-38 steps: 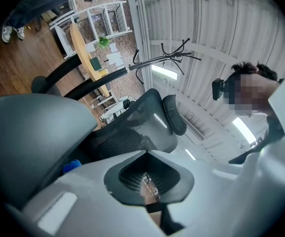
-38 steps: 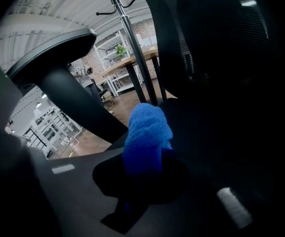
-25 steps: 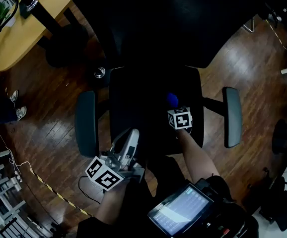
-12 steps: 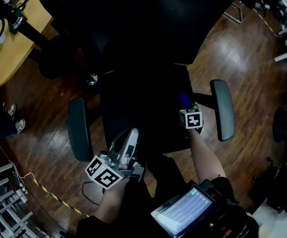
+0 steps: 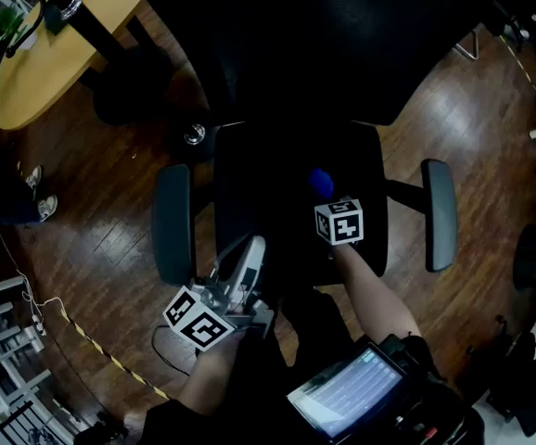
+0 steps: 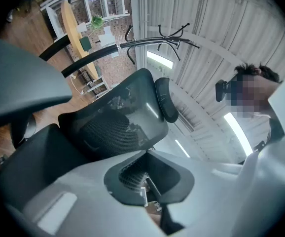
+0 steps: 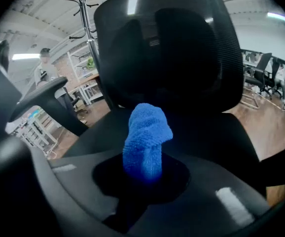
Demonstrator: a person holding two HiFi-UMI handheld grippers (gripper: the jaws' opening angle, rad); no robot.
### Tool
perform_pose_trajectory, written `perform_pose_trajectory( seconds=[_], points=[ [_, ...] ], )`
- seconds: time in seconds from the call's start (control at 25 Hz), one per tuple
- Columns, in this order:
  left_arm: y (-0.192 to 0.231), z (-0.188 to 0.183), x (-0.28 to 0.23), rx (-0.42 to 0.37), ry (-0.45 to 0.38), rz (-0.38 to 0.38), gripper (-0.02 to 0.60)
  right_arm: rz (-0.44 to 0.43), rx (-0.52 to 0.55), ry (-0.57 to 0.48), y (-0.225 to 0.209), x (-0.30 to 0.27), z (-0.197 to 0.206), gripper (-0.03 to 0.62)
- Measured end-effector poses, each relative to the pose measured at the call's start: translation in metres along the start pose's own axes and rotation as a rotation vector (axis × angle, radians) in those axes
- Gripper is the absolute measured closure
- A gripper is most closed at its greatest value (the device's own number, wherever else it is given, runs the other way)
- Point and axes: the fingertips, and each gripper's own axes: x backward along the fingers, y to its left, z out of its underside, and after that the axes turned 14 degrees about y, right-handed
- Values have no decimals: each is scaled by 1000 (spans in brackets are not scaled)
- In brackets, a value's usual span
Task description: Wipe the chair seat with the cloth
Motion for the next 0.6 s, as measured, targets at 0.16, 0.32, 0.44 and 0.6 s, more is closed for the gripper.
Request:
perform_pose_trajectory(
  seconds=[0.16,0.32,0.44,0.6],
  points=[
    [3,-13,24,-2,-42,-30,588,-127,107,19,91,-23,-14,545],
    [17,-27,47,1,-90,-67,588,-233,181,88,160,-56,0,545],
    [23,-31,55,4,-116,-79,588,-267,199,145,188,-78,20,545],
    [27,-32,59,2,-116,-83,588,-251,190,104,194,-84,31,545]
  ],
)
